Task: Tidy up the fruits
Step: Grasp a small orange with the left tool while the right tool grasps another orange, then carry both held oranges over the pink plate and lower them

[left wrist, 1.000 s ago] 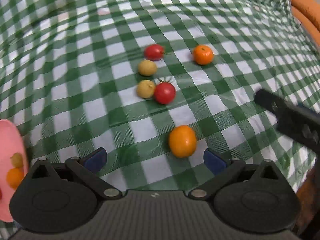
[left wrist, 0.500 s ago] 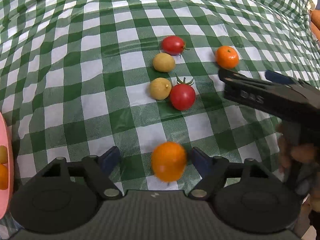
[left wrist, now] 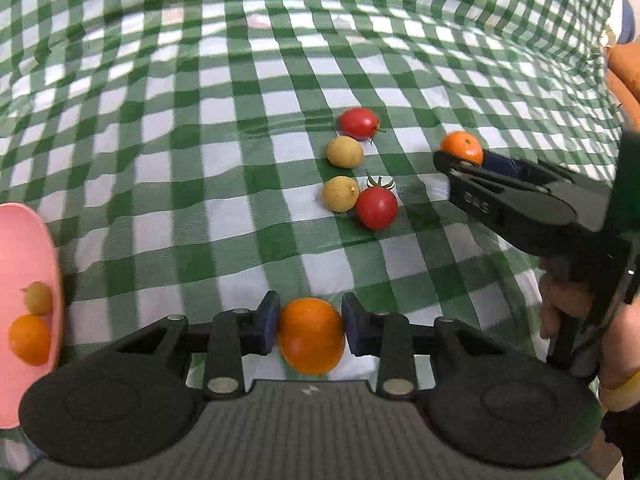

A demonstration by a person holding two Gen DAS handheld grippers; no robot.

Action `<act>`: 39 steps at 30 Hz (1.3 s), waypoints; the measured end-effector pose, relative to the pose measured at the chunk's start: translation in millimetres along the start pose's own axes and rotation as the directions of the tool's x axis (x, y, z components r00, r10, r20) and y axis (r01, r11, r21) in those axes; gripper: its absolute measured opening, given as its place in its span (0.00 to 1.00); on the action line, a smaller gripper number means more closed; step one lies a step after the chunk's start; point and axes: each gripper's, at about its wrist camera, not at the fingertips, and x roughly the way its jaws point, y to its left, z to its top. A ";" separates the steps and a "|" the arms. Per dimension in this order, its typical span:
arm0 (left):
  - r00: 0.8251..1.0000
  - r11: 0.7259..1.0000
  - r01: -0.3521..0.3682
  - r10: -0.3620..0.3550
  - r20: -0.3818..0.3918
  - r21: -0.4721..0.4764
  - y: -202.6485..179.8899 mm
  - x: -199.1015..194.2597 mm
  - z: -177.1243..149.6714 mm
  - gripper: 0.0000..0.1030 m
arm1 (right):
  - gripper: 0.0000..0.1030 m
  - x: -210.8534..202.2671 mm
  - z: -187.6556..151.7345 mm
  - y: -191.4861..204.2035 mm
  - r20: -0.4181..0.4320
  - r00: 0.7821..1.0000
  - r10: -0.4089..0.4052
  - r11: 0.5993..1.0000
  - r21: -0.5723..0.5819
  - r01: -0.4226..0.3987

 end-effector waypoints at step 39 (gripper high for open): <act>0.990 0.967 -0.091 0.114 0.084 -0.240 215.4 -260.0 -183.2 0.37 | 0.38 -304.3 -25.1 308.0 -0.002 0.933 0.361 0.928 -0.097 -0.359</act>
